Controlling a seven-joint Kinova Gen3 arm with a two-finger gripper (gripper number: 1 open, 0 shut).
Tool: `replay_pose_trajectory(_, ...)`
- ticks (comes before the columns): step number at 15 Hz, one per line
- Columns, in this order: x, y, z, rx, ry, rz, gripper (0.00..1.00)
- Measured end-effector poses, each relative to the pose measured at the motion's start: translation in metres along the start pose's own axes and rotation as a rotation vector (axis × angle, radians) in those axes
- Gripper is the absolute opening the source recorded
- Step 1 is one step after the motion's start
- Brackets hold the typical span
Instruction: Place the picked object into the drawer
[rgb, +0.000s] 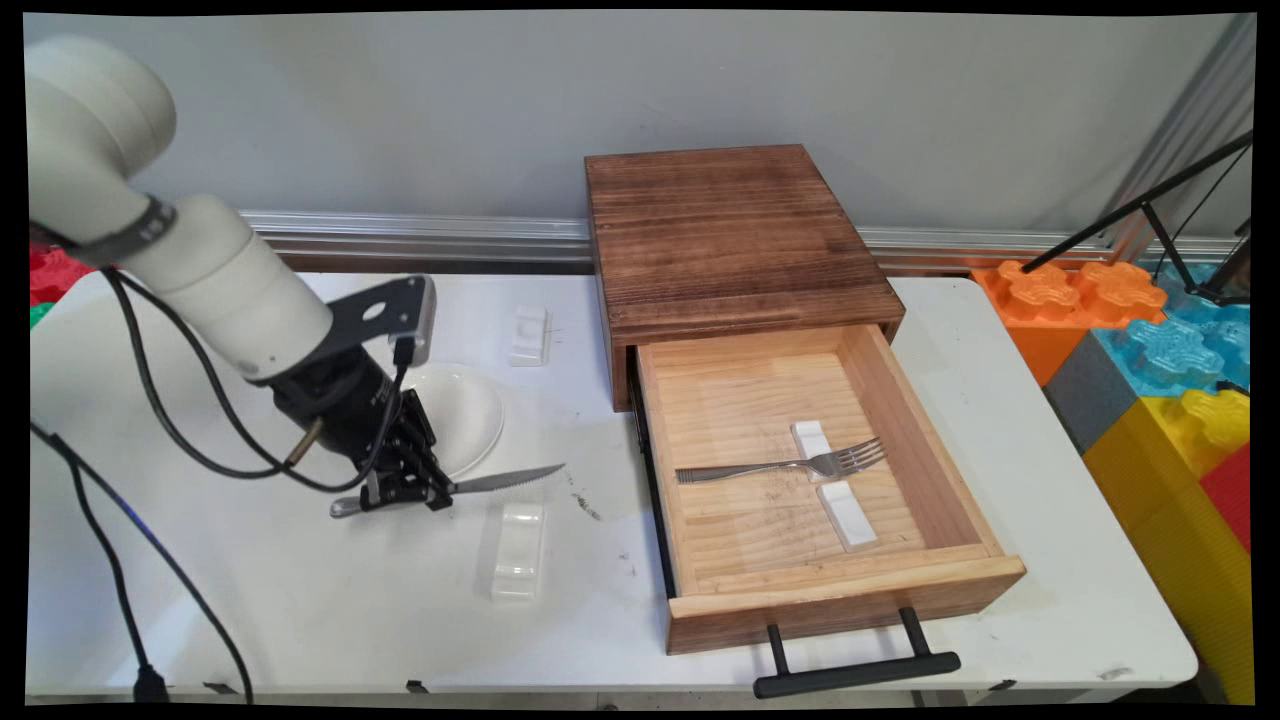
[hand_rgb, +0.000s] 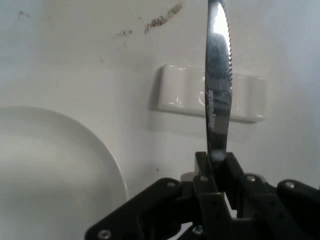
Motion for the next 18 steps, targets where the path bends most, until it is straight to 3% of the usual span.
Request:
replay_pose_trajectory(5,0.033,0.006,-0.029,0.006,0.002,-0.031,0.0)
replay_pose_trajectory(18,0.135,0.036,-0.065,-0.056,0.089,-0.072,0.0)
